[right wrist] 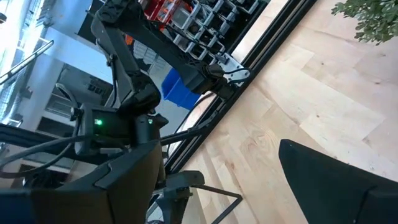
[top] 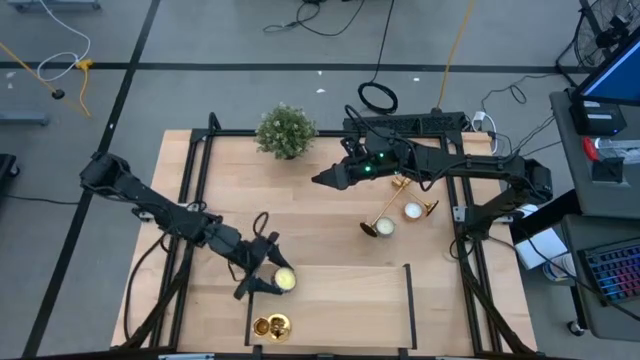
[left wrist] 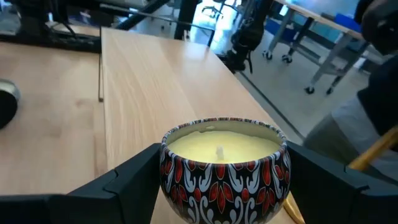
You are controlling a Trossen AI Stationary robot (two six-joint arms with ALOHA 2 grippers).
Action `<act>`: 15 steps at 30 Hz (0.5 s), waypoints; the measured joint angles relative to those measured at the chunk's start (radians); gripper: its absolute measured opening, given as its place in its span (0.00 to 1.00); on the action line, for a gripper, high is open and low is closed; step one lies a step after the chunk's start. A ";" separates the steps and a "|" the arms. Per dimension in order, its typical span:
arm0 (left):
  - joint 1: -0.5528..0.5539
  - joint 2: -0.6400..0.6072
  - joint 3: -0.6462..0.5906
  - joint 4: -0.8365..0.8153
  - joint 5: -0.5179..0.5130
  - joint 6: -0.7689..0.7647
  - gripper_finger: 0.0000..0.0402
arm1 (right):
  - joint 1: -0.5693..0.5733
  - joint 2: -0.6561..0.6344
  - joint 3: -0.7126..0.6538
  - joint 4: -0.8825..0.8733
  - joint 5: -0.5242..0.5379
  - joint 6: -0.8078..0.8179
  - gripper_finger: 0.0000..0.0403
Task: Pick & Place candle stick holders
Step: Put the black patterned scented candle on the shelf
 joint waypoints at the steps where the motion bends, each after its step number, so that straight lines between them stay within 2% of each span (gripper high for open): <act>1: -0.003 0.003 0.009 -0.013 -0.009 0.009 0.74 | 0.000 0.000 0.000 0.000 0.000 -0.001 0.81; 15: -0.011 0.009 0.025 -0.164 -0.076 0.028 0.74 | 0.020 0.000 0.000 0.000 0.004 -0.013 0.81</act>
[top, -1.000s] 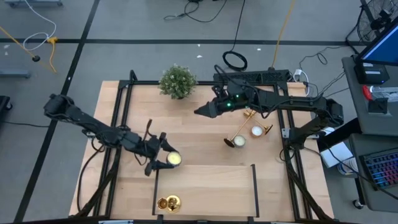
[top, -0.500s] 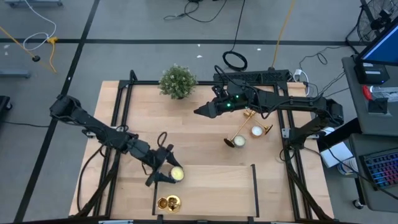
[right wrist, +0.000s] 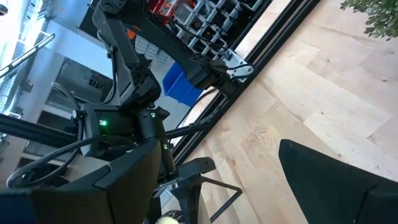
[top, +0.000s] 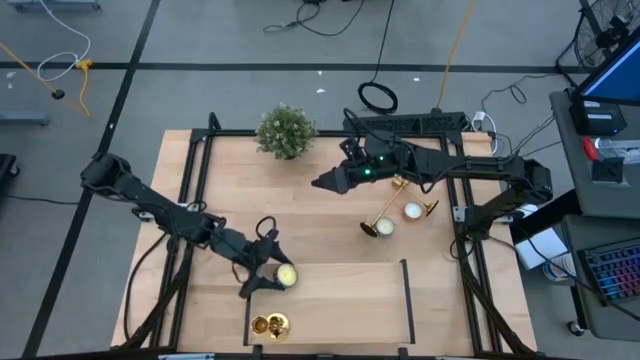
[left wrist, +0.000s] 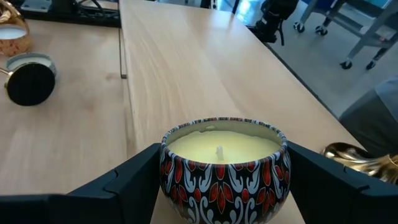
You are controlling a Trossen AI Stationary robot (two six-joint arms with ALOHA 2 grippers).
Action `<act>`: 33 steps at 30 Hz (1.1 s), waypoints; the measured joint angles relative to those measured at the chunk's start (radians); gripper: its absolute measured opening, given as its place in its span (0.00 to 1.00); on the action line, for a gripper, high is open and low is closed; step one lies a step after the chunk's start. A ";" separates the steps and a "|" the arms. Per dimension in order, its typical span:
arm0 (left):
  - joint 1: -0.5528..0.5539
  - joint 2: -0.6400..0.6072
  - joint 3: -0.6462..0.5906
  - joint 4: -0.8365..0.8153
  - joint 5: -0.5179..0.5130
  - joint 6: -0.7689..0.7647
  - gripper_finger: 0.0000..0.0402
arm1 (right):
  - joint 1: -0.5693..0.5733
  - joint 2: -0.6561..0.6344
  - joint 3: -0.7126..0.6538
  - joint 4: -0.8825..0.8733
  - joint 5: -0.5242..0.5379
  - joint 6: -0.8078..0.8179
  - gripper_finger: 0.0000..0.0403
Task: Pick & Place candle stick holders
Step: Put the black patterned scented candle on the shelf
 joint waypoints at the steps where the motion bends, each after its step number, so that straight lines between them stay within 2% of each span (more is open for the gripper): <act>1: 0.000 0.000 0.000 0.003 0.000 0.000 0.74 | 0.000 0.000 0.000 0.000 0.001 -0.001 0.81; 5: 0.000 0.000 0.000 0.003 -0.008 -0.009 0.74 | 0.000 0.000 0.000 0.000 0.001 -0.003 0.81; 11: 0.000 0.000 0.001 0.001 -0.016 -0.035 0.80 | 0.000 0.000 0.000 0.000 0.001 -0.004 0.81; 16: 0.000 0.003 0.045 -0.024 -0.015 -0.009 0.79 | 0.000 0.000 0.000 0.000 0.000 -0.004 0.81; 20: 0.000 0.001 0.084 -0.073 -0.015 0.014 0.77 | 0.000 0.000 0.000 0.000 0.000 -0.004 0.81; 27: 0.000 0.002 0.092 -0.157 -0.012 -0.023 0.83 | 0.000 0.000 0.000 0.000 0.000 -0.007 0.81; 33: 0.000 0.001 0.092 -0.152 0.010 -0.026 0.76 | 0.000 0.000 0.000 0.000 0.000 -0.008 0.81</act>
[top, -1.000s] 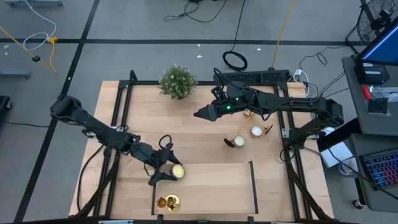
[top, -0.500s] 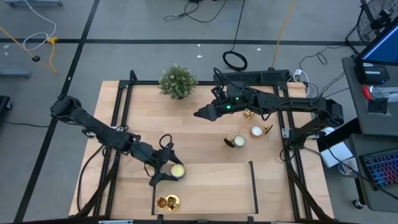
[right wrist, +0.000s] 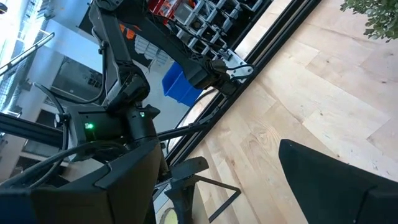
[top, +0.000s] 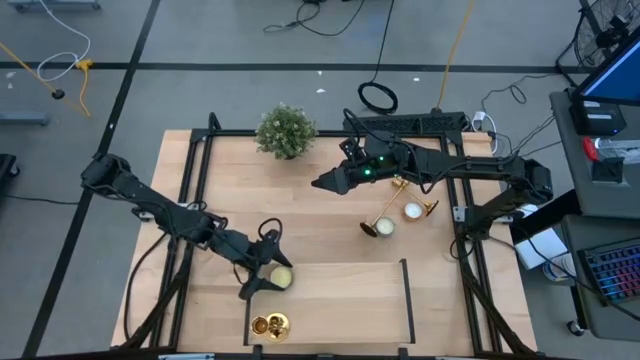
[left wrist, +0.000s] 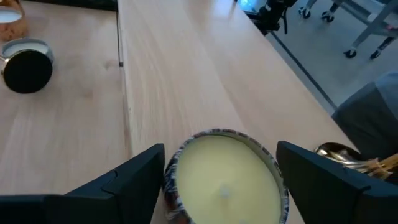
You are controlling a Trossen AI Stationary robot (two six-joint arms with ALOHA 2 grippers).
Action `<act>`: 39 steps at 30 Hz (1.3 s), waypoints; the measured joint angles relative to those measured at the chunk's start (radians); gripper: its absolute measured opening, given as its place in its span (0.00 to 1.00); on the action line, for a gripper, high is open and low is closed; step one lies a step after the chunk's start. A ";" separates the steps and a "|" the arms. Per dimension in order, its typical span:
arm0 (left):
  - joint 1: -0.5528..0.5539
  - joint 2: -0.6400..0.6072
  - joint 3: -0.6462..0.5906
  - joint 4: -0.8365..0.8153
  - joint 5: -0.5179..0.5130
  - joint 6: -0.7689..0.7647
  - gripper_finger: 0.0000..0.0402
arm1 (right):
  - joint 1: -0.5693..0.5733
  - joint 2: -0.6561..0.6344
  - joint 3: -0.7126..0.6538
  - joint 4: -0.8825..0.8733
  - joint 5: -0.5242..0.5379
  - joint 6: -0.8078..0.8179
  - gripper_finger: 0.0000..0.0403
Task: Pick & Place candle stick holders
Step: Put the black patterned scented candle on the shelf
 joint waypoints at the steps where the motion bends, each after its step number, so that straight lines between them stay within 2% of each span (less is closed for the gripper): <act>1: 0.000 0.000 0.000 0.001 0.001 0.000 0.75 | 0.000 0.000 0.000 0.000 0.000 -0.001 0.81; 8: 0.000 0.000 0.000 0.033 0.009 -0.009 0.69 | 0.000 0.000 0.000 -0.014 0.000 -0.011 0.81; 14: 0.000 0.000 0.000 0.039 0.000 -0.037 0.73 | 0.000 0.000 0.000 -0.023 -0.001 -0.011 0.81; 22: 0.003 0.000 0.000 0.137 -0.025 -0.054 0.76 | 0.007 0.000 0.000 -0.023 -0.005 -0.016 0.81; 28: 0.010 -0.009 0.000 0.150 -0.059 -0.087 0.73 | 0.043 0.000 0.000 -0.023 -0.011 -0.018 0.81; 39: 0.029 -0.081 0.000 0.105 -0.042 -0.162 0.63 | 0.135 0.000 0.000 -0.025 -0.040 -0.015 0.81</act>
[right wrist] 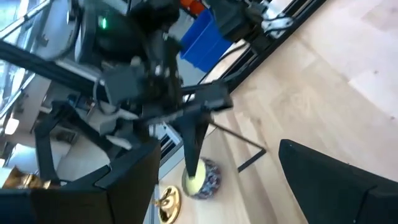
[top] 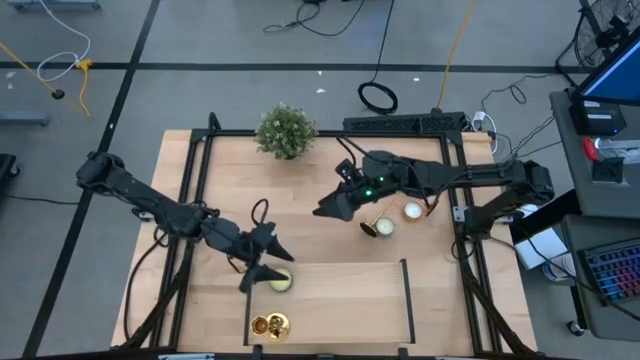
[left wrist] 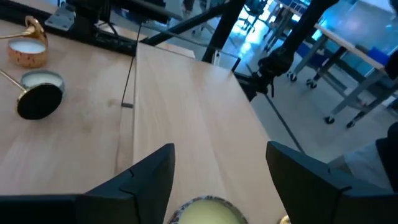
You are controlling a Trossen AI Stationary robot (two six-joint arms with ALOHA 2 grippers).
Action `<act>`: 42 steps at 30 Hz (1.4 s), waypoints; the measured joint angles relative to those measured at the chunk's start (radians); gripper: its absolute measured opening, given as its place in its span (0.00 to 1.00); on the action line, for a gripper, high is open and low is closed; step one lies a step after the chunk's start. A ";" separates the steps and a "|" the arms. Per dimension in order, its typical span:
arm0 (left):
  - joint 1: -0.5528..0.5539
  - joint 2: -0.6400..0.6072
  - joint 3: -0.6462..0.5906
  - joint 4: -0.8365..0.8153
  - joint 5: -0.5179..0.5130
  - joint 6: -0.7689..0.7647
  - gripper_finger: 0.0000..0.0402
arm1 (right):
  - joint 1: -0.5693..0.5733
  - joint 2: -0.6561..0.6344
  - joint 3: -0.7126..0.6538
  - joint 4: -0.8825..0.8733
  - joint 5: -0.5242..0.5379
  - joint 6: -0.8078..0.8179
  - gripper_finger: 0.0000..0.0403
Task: Pick & Place candle stick holders
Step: Put the black patterned scented candle on the shelf
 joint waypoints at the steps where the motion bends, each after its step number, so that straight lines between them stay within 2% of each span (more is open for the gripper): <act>1: 0.000 -0.014 0.000 -0.024 0.000 -0.008 0.62 | 0.009 0.000 0.000 -0.003 0.000 0.000 0.81; 10: 0.000 -0.124 0.000 -0.200 -0.036 -0.099 0.49 | 0.108 0.000 0.000 -0.010 -0.047 -0.025 0.81; 12: 0.000 -0.141 0.000 -0.225 -0.066 -0.134 0.44 | 0.135 0.000 0.000 -0.011 -0.040 -0.056 0.80; 15: 0.000 -0.161 0.000 -0.254 -0.129 -0.179 0.37 | 0.172 0.007 0.000 -0.013 0.027 -0.094 0.75; 20: 0.000 -0.172 0.000 -0.275 -0.223 -0.223 0.25 | 0.200 0.042 -0.001 -0.036 0.093 -0.108 0.58; 25: 0.000 -0.172 0.000 -0.275 -0.246 -0.263 0.15 | 0.212 0.085 -0.001 -0.027 0.088 -0.109 0.30; 28: 0.000 -0.172 0.000 -0.278 -0.246 -0.283 0.10 | 0.220 0.091 -0.001 -0.034 0.088 -0.127 0.11; 30: 0.000 -0.172 0.000 -0.280 -0.245 -0.293 0.07 | 0.225 0.090 -0.001 -0.026 0.089 -0.147 0.03; 34: 0.000 -0.172 0.000 -0.280 -0.227 -0.293 0.01 | 0.227 0.090 -0.001 -0.028 0.087 -0.144 0.02; 42: 0.002 -0.160 0.000 -0.282 -0.020 -0.247 0.01 | 0.221 0.090 -0.001 -0.026 0.099 -0.135 0.00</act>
